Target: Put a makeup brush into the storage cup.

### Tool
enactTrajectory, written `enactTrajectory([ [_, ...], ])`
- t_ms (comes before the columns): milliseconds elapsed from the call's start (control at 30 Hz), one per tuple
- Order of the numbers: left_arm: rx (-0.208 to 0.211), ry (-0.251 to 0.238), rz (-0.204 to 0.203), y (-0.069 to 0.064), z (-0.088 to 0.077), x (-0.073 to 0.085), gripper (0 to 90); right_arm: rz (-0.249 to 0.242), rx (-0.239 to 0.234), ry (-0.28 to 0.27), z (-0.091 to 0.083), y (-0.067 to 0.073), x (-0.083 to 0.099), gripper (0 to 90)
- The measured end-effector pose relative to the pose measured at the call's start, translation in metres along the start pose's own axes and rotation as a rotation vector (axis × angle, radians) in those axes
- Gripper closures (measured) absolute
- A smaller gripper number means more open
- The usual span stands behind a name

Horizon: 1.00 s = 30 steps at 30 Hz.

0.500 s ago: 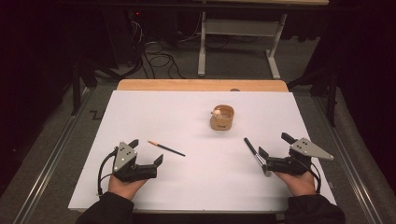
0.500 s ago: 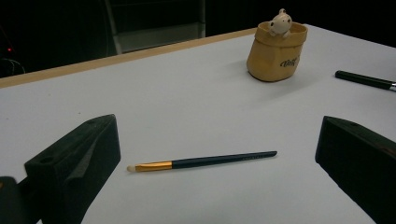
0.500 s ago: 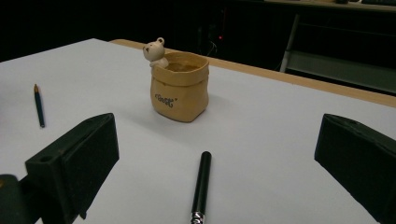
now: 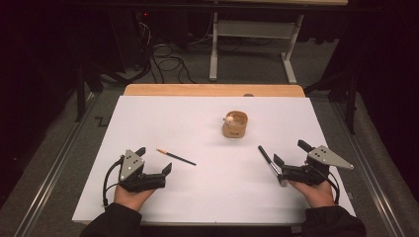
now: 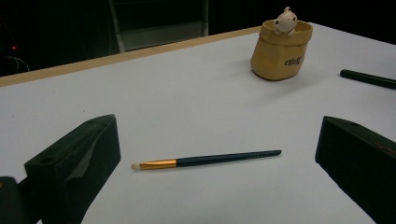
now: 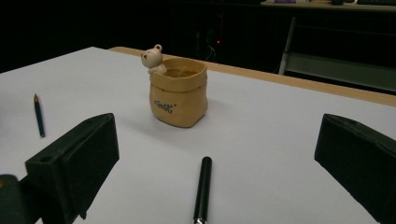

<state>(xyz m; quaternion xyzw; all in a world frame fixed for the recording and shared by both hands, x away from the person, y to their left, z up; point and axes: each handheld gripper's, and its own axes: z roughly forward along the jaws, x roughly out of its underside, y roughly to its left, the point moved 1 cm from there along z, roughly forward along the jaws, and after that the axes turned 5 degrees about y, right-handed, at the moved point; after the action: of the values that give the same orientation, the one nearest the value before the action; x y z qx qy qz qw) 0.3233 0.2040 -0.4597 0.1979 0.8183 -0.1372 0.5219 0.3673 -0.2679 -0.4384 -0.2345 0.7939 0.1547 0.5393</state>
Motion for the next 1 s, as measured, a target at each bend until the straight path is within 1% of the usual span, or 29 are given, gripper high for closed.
enactTrajectory([
  [133, -0.002, -0.001, -0.004, -0.0002, 0.0001, 0.0001, 0.7, 0.005, 0.003, 0.005, 0.0009, 0.0002, -0.0001, 0.3],
  [267, -0.004, 0.000, -0.006, 0.0000, 0.0000, 0.0003, 0.7, -0.008, 0.006, 0.002, 0.0013, 0.0015, -0.0004, 0.3],
  [500, -0.009, 0.002, -0.007, 0.0008, -0.0006, 0.0008, 0.7, -0.007, -0.003, 0.007, 0.0021, 0.0025, -0.0007, 0.3],
  [567, -0.009, 0.003, -0.008, 0.0010, -0.0006, 0.0010, 0.7, -0.014, -0.004, 0.006, 0.0029, 0.0029, -0.0007, 0.3],
  [767, -0.011, 0.016, -0.011, 0.0020, 0.0002, 0.0016, 0.8, -0.007, 0.012, 0.025, 0.0047, 0.0020, 0.0002, 0.3],
  [900, -0.013, 0.033, -0.012, 0.0024, 0.0015, 0.0023, 0.9, -0.007, 0.014, 0.025, 0.0050, 0.0018, 0.0003, 0.3],
  [1000, -0.014, 0.037, -0.020, 0.0022, 0.0024, 0.0027, 1.1, -0.010, 0.014, 0.028, 0.0054, 0.0026, 0.0007, 0.3],
])
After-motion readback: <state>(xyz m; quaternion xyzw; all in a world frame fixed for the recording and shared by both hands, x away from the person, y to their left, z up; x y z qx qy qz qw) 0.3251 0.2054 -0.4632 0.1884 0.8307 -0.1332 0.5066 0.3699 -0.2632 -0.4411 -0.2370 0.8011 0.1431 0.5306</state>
